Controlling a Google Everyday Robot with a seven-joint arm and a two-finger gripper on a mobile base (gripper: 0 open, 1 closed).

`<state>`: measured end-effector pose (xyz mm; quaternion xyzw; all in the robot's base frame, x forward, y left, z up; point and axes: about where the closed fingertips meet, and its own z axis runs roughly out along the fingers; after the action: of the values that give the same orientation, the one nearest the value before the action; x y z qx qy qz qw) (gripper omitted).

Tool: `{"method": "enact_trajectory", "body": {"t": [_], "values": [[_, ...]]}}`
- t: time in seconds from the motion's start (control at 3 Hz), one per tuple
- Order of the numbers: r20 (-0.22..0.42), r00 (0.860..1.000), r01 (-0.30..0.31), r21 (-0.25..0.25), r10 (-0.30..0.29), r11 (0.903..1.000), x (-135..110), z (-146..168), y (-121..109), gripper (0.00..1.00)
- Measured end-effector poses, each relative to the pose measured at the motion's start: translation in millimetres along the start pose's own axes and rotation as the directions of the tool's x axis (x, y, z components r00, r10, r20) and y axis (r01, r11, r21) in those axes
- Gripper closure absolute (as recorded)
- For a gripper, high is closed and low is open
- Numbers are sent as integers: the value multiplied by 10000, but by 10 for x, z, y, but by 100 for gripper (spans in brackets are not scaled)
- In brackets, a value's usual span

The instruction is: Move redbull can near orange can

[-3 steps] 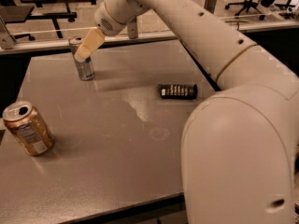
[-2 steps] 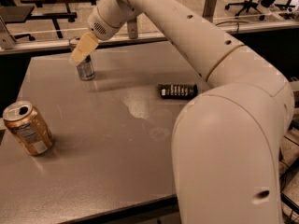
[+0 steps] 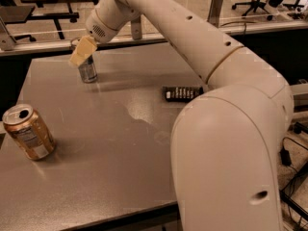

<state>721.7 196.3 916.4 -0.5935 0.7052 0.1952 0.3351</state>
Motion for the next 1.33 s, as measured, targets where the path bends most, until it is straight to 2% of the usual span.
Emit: {"method": "enact_trajectory", "body": {"t": [0.33, 0.67, 1.0, 1.33], "values": [[133, 9999, 15, -240, -12, 9997, 14, -35, 23, 41], [466, 9986, 257, -589, -230, 9979, 40, -216, 122, 72], [934, 9925, 877, -930, -790, 9918, 90, -574, 350, 100], [1163, 9842, 1496, -1421, -1336, 9785, 154, -828, 703, 100]]}}
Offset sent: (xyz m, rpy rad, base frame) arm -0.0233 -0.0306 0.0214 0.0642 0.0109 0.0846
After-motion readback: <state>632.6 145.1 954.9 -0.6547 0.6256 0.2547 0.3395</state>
